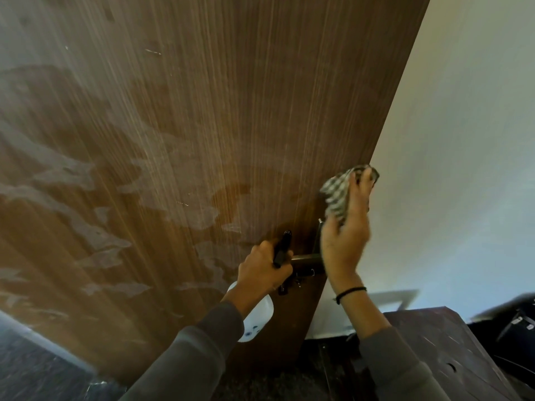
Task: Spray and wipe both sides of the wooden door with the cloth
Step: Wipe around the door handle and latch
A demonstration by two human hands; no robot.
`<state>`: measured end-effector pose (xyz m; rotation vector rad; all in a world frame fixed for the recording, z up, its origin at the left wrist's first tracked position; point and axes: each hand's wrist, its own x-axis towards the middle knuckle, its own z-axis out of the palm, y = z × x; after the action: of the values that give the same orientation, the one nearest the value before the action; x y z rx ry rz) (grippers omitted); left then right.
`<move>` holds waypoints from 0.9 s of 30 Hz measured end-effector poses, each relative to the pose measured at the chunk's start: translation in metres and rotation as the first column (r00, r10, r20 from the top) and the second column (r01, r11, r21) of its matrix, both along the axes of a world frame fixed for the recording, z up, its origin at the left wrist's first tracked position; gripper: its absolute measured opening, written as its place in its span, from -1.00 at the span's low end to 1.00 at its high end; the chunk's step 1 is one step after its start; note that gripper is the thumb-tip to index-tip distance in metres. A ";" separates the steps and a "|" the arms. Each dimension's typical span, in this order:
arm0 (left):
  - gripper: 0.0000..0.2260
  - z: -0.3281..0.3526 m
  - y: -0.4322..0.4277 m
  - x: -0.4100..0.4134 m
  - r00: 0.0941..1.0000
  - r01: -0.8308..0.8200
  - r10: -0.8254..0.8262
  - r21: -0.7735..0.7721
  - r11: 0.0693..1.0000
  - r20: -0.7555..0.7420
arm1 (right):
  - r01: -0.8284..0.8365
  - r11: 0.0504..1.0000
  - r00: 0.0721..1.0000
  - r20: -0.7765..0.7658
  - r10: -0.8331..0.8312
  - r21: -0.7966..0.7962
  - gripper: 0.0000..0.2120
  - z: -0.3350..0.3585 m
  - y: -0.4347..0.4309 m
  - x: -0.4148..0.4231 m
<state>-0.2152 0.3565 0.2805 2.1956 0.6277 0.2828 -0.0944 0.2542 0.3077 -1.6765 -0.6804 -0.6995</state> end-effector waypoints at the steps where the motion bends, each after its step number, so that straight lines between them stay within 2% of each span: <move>1: -0.63 0.001 0.000 0.000 1.000 -0.008 0.008 0.002 1.000 -0.011 | -0.047 0.986 0.996 0.069 0.059 -0.162 -0.36 -0.014 0.005 0.000; 3: -0.47 -0.001 0.001 0.000 1.000 -0.012 0.013 0.013 1.000 -0.010 | 0.005 0.866 0.931 0.319 0.179 -0.500 -0.34 -0.040 0.005 0.007; 4: -0.43 -0.004 0.002 0.001 1.000 -0.006 0.006 0.015 1.000 -0.004 | 0.082 0.794 0.874 0.426 0.233 -0.602 -0.36 -0.047 0.001 0.015; 6: -0.47 -0.006 0.002 0.001 1.000 -0.015 0.015 0.014 1.000 -0.004 | 0.182 0.734 0.822 0.511 0.252 -0.654 -0.38 -0.047 -0.006 0.027; 8: -0.58 -0.005 -0.001 0.001 0.999 -0.038 0.038 0.028 0.999 -0.015 | 0.180 0.778 0.866 0.471 0.164 -0.602 -0.35 -0.042 -0.007 0.030; 11: -0.60 -0.005 -0.003 0.001 0.998 -0.065 0.065 0.018 0.998 -0.002 | 0.101 0.921 0.978 0.207 -0.023 -0.377 -0.33 -0.043 0.000 0.020; 14: -0.79 -0.005 -0.005 0.001 0.998 -0.063 0.063 0.013 0.998 0.008 | 0.122 0.984 0.992 -0.028 -0.127 -0.132 -0.37 -0.057 0.005 0.005; 16: -0.86 -0.006 -0.005 0.002 0.998 -0.064 0.064 0.010 0.998 0.018 | 0.114 0.991 0.986 -0.111 -0.121 -0.068 -0.38 -0.070 0.002 -0.002; 18: -0.83 -0.006 -0.005 0.003 0.998 -0.053 0.053 0.024 0.998 0.021 | 0.087 0.992 0.987 -0.126 -0.097 -0.087 -0.39 -0.074 -0.004 -0.002; 21: -0.68 -0.006 -0.004 0.004 0.999 -0.036 0.036 0.018 0.999 0.013 | 0.103 0.987 0.993 -0.049 -0.109 -0.126 -0.40 -0.067 -0.011 0.000; 27: -0.74 -0.010 -0.001 0.004 0.999 -0.025 0.024 0.040 0.999 0.036 | 0.070 0.987 0.997 0.051 -0.063 -0.145 -0.49 -0.059 -0.008 0.000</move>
<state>-0.2117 0.3551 0.2703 2.2182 0.6351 0.3493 -0.0949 0.2460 0.2491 -1.8294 -0.7264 -0.7531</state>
